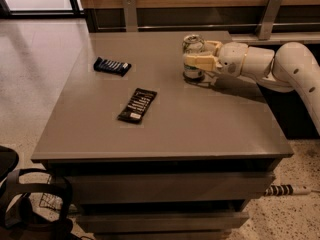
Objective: Place 7up can upright
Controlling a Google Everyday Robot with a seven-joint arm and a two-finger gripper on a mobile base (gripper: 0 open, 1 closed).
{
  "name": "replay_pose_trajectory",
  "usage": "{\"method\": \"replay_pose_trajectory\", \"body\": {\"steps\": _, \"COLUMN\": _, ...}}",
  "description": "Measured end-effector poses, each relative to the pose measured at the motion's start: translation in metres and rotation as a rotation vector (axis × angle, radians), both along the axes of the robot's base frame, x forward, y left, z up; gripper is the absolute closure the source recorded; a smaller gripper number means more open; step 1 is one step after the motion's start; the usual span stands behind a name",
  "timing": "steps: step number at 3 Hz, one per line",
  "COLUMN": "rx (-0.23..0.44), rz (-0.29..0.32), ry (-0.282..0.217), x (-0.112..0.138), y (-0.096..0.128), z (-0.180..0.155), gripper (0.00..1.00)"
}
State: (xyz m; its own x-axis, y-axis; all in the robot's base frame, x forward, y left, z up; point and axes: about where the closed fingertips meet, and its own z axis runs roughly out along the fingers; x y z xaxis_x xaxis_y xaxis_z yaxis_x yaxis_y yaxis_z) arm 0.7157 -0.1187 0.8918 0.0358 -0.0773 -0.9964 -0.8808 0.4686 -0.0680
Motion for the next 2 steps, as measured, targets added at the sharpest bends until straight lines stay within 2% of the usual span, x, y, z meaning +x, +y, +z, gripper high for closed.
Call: {"method": "replay_pose_trajectory", "body": {"steps": 2, "rx": 0.015, "rz": -0.011, "ry": 0.026, "x": 0.0029, "y": -0.0027, "z": -0.0206, "gripper": 1.00}}
